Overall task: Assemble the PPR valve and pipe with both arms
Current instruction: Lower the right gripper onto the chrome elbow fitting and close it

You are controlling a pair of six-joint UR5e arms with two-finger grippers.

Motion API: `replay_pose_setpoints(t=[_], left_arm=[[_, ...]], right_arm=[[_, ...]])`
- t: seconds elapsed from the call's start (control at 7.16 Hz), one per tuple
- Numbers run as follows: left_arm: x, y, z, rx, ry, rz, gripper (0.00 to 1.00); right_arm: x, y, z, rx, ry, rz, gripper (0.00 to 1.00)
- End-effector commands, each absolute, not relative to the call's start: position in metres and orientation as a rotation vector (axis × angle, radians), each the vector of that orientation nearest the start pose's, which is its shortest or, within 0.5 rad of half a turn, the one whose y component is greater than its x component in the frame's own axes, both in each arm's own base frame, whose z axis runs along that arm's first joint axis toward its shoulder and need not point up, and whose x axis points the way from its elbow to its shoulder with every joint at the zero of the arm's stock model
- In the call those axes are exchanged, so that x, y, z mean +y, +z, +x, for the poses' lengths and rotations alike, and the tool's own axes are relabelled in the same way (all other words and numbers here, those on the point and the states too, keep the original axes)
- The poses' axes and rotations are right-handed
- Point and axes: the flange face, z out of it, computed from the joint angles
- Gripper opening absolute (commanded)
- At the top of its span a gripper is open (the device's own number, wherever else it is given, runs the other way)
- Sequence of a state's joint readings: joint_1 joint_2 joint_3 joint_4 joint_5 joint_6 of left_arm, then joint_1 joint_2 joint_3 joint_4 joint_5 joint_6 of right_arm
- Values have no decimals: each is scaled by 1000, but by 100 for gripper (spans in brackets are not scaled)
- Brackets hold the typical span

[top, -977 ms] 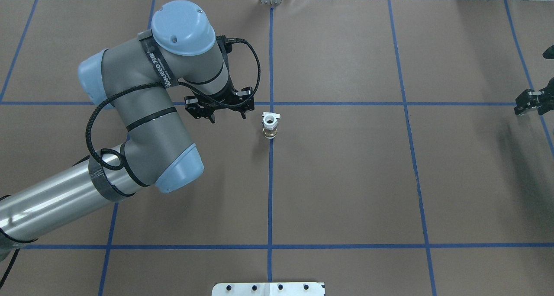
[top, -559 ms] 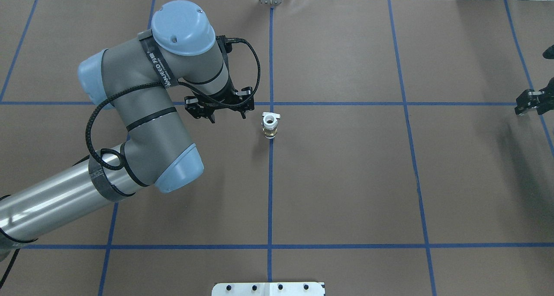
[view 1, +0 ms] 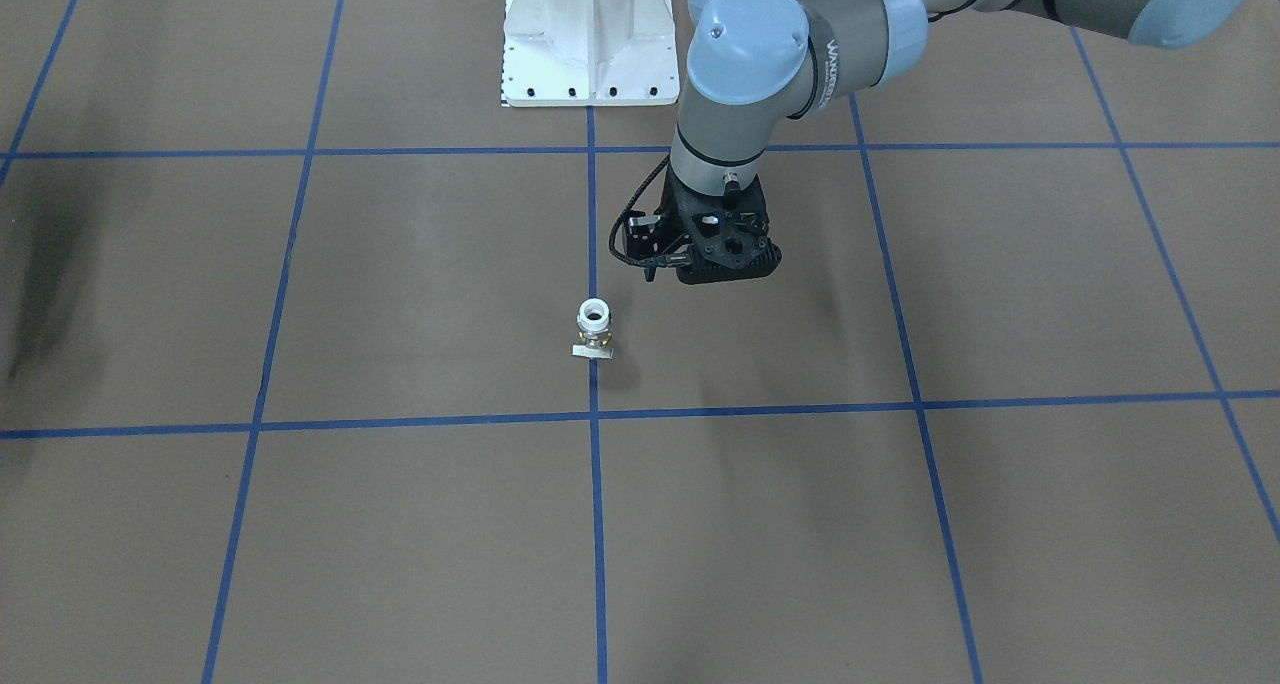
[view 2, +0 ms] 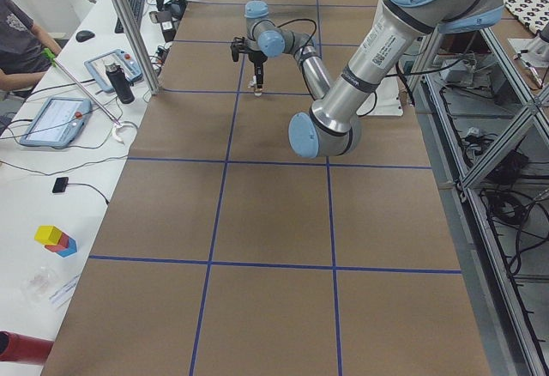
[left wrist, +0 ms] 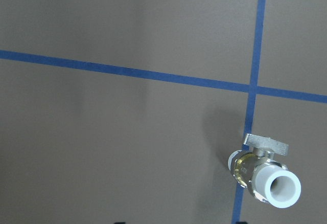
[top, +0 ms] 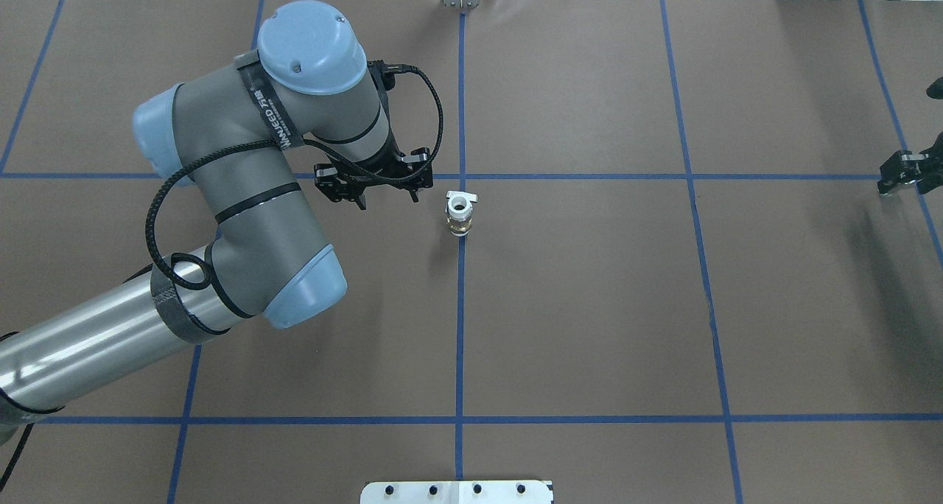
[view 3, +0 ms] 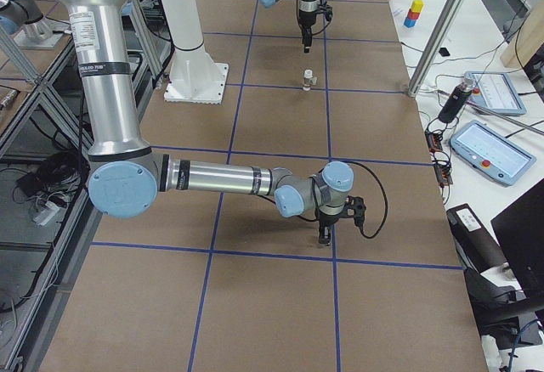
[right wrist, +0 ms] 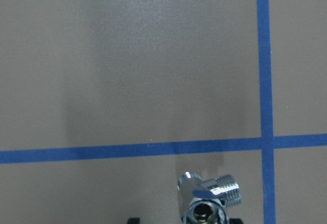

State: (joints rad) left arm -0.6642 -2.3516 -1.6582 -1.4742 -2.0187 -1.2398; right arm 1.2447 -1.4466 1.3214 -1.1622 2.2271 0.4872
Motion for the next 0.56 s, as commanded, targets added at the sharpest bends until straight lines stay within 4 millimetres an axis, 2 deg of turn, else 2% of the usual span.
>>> replay_pose_setpoints(t=[0.0,0.28,0.42], left_arm=[[-494,160,485,869,-140,-12,77],[-494,160,485,868,-140,-10,77],[-494,160,485,868,-140,-10,77]], right_arm=[[-554,682,-108,-689,69,2,69],[-561,677,-110,-689,68,9,66],[-561,677,-109,-684,69,10,59]])
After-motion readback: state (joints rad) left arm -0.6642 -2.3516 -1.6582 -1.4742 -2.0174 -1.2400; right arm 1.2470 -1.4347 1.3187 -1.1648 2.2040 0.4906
